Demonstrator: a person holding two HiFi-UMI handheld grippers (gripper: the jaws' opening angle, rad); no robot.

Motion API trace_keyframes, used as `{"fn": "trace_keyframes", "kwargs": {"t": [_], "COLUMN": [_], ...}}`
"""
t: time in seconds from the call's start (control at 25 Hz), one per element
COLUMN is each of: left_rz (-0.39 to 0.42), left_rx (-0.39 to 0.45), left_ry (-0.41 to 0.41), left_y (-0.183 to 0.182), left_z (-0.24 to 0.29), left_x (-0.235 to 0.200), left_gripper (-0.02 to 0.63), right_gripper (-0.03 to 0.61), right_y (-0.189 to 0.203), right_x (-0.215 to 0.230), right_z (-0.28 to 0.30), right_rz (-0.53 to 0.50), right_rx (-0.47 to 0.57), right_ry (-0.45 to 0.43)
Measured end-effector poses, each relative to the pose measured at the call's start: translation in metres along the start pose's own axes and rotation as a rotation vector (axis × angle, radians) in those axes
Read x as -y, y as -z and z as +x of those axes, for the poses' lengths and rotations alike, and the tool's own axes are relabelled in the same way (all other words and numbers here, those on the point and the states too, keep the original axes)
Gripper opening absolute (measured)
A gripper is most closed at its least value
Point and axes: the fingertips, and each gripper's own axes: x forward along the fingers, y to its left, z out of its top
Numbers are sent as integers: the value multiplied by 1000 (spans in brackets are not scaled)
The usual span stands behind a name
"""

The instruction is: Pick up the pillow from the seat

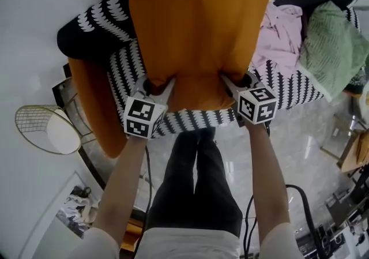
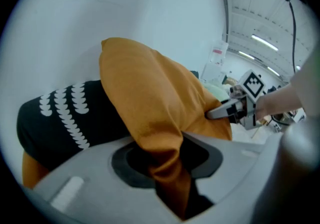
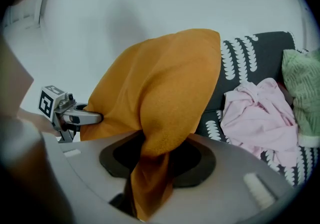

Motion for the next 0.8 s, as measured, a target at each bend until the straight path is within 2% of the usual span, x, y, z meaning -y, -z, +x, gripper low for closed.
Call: {"fn": "trace_keyframes", "kwargs": {"t": [0.36, 0.8], "left_rz": [18, 41], "left_rx": [72, 115], "left_ry": [-8, -1], "left_y": [-48, -103], "left_z": [-88, -209], "left_x": [21, 41], "left_gripper": [135, 137], "right_gripper": [169, 172], "right_y": [-42, -92], "right_x": [-68, -166], "right_z": [-67, -146], "right_rz": [-30, -73], "right_rx": [62, 85], "right_ry": [21, 33]}}
